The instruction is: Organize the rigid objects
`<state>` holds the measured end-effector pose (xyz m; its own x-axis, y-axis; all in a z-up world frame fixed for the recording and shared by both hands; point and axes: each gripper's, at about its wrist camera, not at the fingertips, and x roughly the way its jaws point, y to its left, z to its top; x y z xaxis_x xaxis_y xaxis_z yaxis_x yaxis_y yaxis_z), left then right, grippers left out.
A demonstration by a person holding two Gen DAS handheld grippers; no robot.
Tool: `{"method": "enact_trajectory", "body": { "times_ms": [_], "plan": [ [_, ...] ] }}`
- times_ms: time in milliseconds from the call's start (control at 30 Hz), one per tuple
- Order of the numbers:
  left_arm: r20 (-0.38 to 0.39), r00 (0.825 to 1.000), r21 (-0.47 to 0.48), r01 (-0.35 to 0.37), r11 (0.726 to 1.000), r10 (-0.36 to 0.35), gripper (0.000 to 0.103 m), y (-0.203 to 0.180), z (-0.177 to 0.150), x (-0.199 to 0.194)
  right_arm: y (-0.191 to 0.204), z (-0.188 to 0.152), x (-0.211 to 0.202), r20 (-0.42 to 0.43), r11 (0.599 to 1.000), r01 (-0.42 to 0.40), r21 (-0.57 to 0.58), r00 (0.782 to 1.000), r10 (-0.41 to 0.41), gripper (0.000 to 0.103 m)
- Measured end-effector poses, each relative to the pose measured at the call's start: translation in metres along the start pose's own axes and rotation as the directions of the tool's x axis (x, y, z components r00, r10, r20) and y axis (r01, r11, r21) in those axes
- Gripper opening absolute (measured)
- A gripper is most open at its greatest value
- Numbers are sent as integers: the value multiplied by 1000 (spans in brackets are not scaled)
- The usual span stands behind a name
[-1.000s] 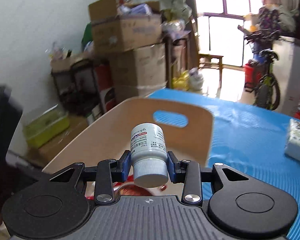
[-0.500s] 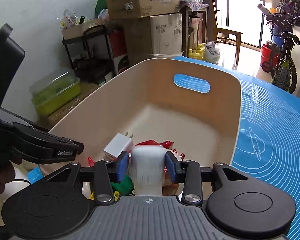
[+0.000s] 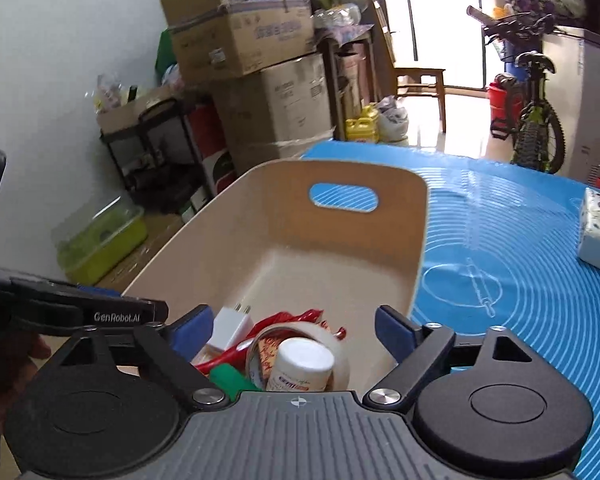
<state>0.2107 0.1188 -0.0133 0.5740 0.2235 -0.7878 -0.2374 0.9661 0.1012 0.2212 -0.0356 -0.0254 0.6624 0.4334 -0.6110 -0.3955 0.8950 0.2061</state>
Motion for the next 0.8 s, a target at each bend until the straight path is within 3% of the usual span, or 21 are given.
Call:
{"method": "enact_trajectory", "body": {
  "times_ms": [133, 800],
  "plan": [
    [38, 999, 1, 7, 1000, -7, 69, -4, 2, -8, -4, 5, -8, 27, 1000, 11, 25, 1000, -11, 94],
    [116, 993, -9, 19, 1000, -18, 71, -13, -1, -50, -13, 11, -54, 84, 997, 54, 55, 995, -58, 96]
  ]
}}
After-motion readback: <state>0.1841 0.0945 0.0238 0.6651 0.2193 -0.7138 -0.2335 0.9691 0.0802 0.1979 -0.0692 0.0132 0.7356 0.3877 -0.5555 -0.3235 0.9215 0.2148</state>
